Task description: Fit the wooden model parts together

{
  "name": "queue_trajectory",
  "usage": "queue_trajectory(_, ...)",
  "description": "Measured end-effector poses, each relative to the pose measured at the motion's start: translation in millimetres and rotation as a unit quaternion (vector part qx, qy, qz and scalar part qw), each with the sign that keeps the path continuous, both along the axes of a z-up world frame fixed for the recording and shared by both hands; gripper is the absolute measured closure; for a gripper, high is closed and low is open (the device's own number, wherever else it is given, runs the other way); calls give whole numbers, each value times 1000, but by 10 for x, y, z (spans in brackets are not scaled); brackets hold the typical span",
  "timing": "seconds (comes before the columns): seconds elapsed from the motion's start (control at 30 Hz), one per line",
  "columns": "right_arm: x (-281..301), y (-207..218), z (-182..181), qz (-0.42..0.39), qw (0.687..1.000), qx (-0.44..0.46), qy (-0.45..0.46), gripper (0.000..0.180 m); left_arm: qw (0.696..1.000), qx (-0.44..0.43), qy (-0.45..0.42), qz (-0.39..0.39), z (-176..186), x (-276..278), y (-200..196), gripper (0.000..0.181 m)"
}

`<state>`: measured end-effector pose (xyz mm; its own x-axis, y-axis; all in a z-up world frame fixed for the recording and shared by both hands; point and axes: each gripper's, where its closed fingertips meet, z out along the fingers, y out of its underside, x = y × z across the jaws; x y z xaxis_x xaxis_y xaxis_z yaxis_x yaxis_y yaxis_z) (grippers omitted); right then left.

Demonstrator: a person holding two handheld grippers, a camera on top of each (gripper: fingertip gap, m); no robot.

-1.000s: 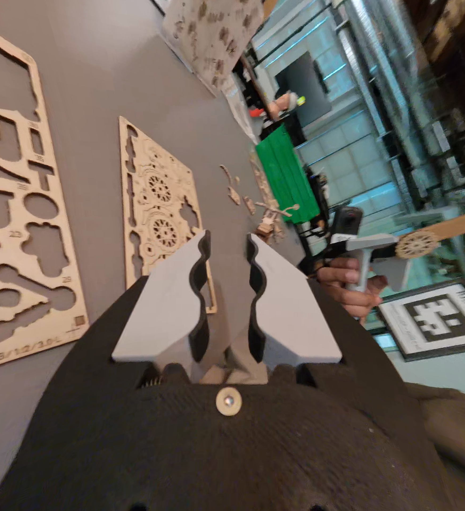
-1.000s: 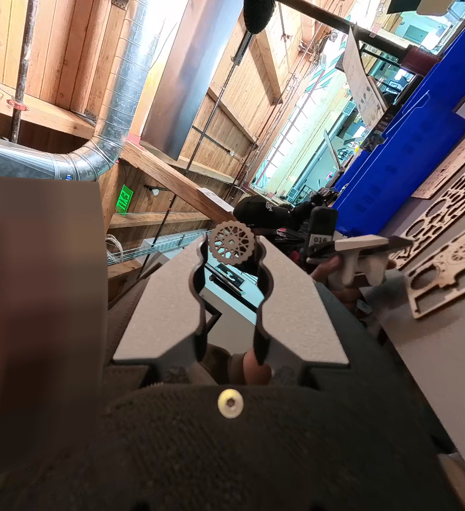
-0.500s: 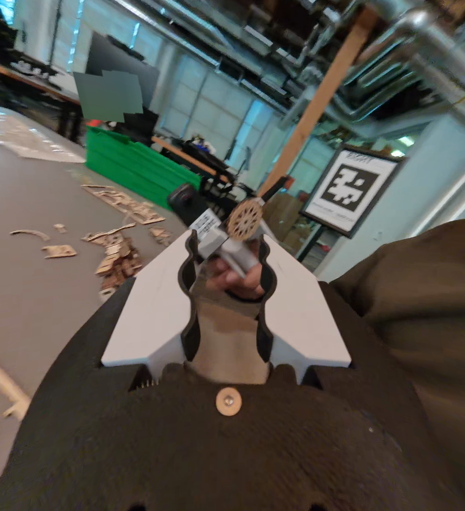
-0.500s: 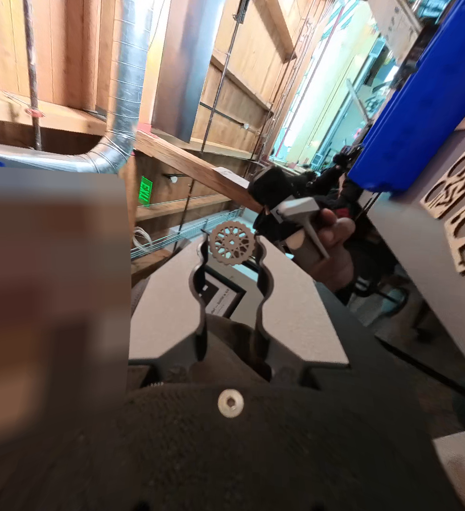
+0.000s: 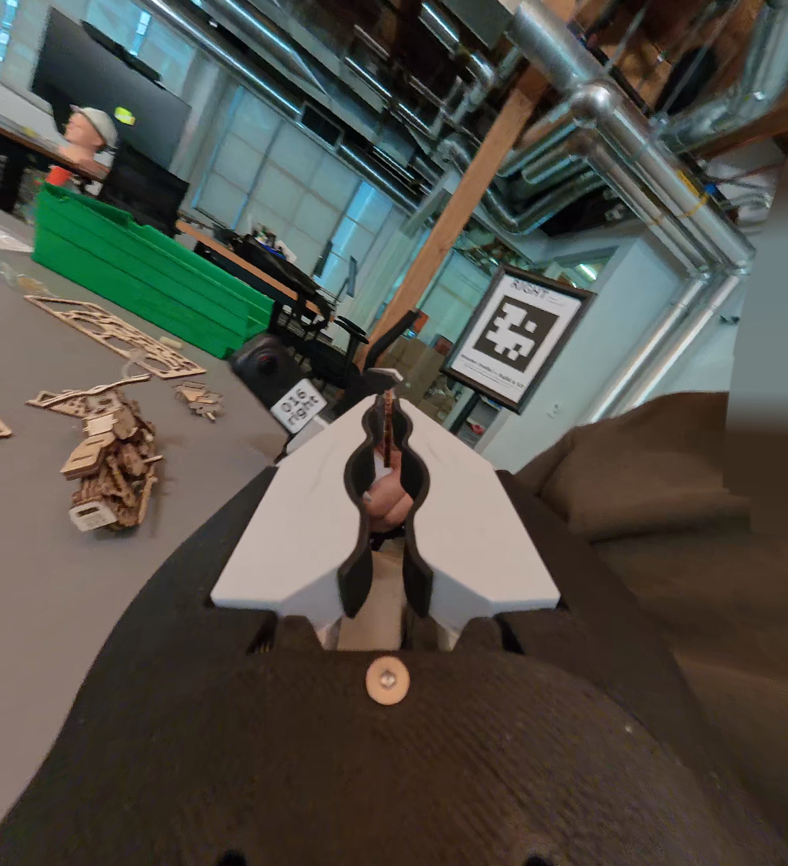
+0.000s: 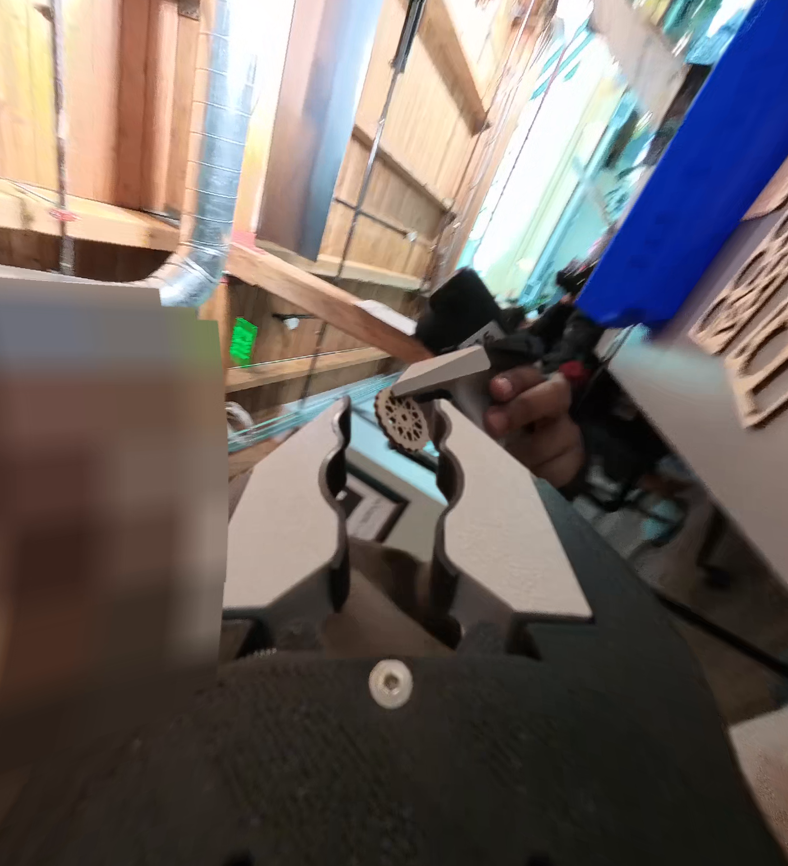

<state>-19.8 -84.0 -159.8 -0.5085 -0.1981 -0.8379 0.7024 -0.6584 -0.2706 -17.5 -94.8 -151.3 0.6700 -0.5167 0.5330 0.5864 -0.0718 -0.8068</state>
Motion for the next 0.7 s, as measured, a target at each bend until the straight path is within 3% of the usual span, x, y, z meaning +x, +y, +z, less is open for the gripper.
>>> queue_trajectory(0.03, -28, 65, -26, -34, 999, 33, 10, 143, 1000, -14, -21, 16, -36, -89, 28, 181)
queue_trajectory(0.1, -108, 200, -156, -137, 976, 167, 38, 142, 994, -48, -77, 53, -138, -284, 92, 181)
queue_trajectory(0.13, -147, 284, -226, -201, 943, 260, 58, 140, 990, -61, -107, 67, -181, -360, 116, 181)
queue_trajectory(0.17, -172, 379, -272, -265, 893, 354, 83, 135, 985, -71, -139, 79, -219, -425, 135, 181)
queue_trajectory(0.23, -165, 517, -266, -364, 760, 517, 148, 130, 974, -83, -193, 86, -290, -483, 170, 181)
queue_trajectory(0.3, -139, 490, -256, -397, 638, 627, 208, 133, 965, -113, -220, 87, -430, -479, 230, 181)
queue_trajectory(0.37, -171, 360, -383, -374, 576, 688, 237, 132, 960, -136, -230, 87, -538, -450, 285, 181)
queue_trajectory(0.43, -226, 242, -545, -347, 570, 707, 235, 126, 957, -149, -235, 80, -589, -409, 322, 181)
queue_trajectory(0.5, -249, 139, -617, -334, 589, 697, 236, 127, 957, -160, -229, 81, -629, -382, 342, 181)
queue_trajectory(0.6, -295, 133, -641, -333, 598, 692, 228, 143, 958, -169, -221, 74, -648, -340, 351, 180)
queue_trajectory(0.7, -299, 110, -641, -326, 611, 684, 230, 146, 957, -168, -224, 71, -655, -354, 340, 180)
